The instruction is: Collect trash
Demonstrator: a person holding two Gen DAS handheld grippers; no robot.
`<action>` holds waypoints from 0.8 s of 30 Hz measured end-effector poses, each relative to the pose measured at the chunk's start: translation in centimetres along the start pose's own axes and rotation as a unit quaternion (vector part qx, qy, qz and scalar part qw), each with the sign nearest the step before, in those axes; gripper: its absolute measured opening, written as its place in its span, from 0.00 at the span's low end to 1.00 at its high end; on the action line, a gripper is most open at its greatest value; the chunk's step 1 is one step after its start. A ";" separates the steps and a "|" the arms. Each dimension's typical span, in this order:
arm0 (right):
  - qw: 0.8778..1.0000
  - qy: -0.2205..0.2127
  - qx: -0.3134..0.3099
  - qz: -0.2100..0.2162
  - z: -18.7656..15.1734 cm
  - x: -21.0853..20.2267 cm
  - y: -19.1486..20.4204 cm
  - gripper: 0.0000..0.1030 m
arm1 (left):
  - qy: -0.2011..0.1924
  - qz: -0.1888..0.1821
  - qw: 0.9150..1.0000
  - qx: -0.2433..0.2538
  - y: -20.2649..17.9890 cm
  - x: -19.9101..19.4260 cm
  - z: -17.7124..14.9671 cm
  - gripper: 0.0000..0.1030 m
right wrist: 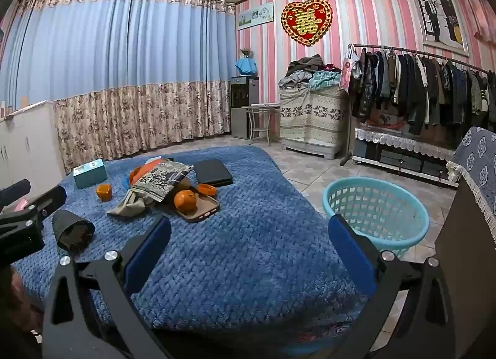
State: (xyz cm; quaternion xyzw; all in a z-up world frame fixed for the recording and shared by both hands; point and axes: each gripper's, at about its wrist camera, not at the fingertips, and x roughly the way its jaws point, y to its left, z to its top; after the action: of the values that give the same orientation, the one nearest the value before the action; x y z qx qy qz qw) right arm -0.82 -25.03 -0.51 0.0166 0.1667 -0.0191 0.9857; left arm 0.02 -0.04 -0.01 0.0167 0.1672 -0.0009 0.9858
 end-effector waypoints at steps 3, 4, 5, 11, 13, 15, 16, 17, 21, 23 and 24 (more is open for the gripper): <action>1.000 0.000 0.001 0.000 0.0 0.0 0.0 0.96 | -0.001 0.000 1.000 -0.001 0.0 0.0 0.0 0.95; 1.000 -0.001 0.001 0.000 0.0 0.0 0.0 0.96 | -0.001 -0.001 1.000 -0.001 0.0 0.0 0.0 0.95; 1.000 -0.001 0.000 0.000 0.0 0.0 0.0 0.96 | -0.001 -0.001 1.000 0.000 0.0 0.0 0.0 0.95; 1.000 -0.001 0.001 0.001 0.1 0.0 -0.1 0.96 | -0.001 -0.001 1.000 0.000 0.0 0.0 0.0 0.95; 1.000 -0.003 0.001 0.000 0.1 -0.1 -0.1 0.96 | -0.001 -0.001 1.000 0.000 0.0 0.0 0.0 0.95; 1.000 -0.002 0.000 0.000 0.1 -0.1 -0.1 0.96 | -0.002 0.000 1.000 0.000 0.0 0.0 0.0 0.95; 1.000 -0.002 0.000 0.000 0.1 0.0 -0.1 0.96 | -0.002 0.000 1.000 0.000 0.0 0.0 0.0 0.95; 1.000 -0.002 0.000 0.000 0.1 -0.1 -0.1 0.96 | -0.001 0.000 1.000 0.000 0.0 0.0 0.0 0.95; 1.000 -0.003 -0.001 0.000 0.1 -0.1 -0.1 0.96 | -0.002 0.000 1.000 0.000 0.0 0.0 0.0 0.95; 1.000 -0.003 -0.001 0.000 0.1 -0.1 -0.1 0.96 | -0.002 0.000 1.000 0.000 0.0 0.0 0.0 0.95; 1.000 -0.004 -0.001 0.000 0.1 -0.1 -0.1 0.96 | -0.001 0.000 1.000 0.000 0.0 0.0 0.0 0.95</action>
State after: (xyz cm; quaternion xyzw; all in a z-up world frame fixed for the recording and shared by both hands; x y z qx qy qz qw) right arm -0.94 -25.15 -0.40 0.0157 0.1632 -0.0190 0.9863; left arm 0.02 -0.04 -0.01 0.0170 0.1658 -0.0009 0.9860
